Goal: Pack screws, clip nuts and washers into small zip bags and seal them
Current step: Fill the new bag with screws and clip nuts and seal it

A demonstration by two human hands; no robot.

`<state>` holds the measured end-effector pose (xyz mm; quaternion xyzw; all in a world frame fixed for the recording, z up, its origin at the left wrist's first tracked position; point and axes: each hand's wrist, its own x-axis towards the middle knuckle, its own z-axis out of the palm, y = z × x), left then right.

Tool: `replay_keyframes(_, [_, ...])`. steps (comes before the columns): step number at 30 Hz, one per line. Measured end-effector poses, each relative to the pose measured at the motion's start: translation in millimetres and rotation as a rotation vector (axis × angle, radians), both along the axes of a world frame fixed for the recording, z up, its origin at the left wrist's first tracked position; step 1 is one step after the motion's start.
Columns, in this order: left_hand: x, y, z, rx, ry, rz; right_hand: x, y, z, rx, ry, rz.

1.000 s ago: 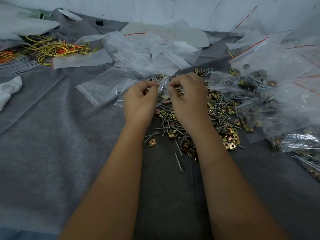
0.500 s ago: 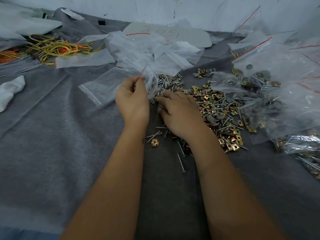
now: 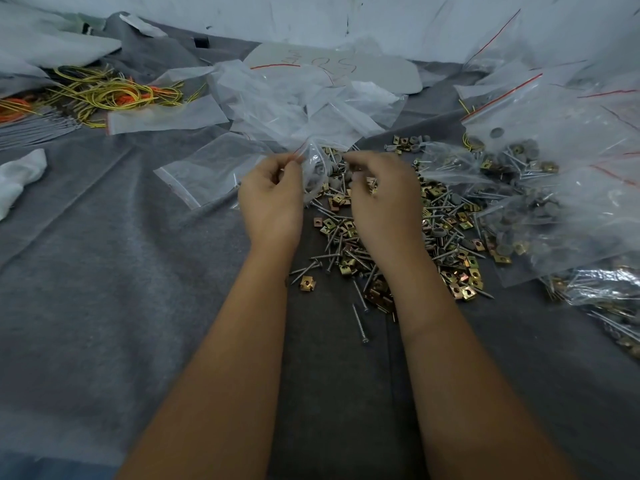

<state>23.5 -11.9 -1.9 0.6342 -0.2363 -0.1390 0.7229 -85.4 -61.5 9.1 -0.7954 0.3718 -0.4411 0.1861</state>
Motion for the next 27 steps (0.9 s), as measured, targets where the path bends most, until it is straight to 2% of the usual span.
replay_keyframes(2, [-2, 0, 0, 0.043, -0.042, -0.04, -1, 2, 3, 0.022, -0.154, 0.01])
replay_keyframes(4, [-4, 1, -1, 0.072, -0.09, -0.091, -1, 5, 5, 0.04, -0.225, 0.073])
replay_keyframes(9, [-3, 4, 0, 0.04, -0.087, -0.118, 0, 6, 1, 0.108, -0.1, 0.271])
replay_keyframes(12, [0, 2, -1, 0.018, 0.004, -0.054, -1, 5, -1, 0.169, -0.078, 0.225])
replay_keyframes(14, [1, 0, 0, -0.005, 0.03, -0.003, -2, 3, -2, 0.136, 0.011, 0.159])
replay_keyframes(21, [4, 0, -1, -0.063, 0.056, 0.042, 4, 12, -5, -0.183, 0.63, 0.075])
replay_keyframes(27, [3, 0, -1, -0.038, 0.026, 0.018, 7, 15, -7, -0.174, 0.682, 0.079])
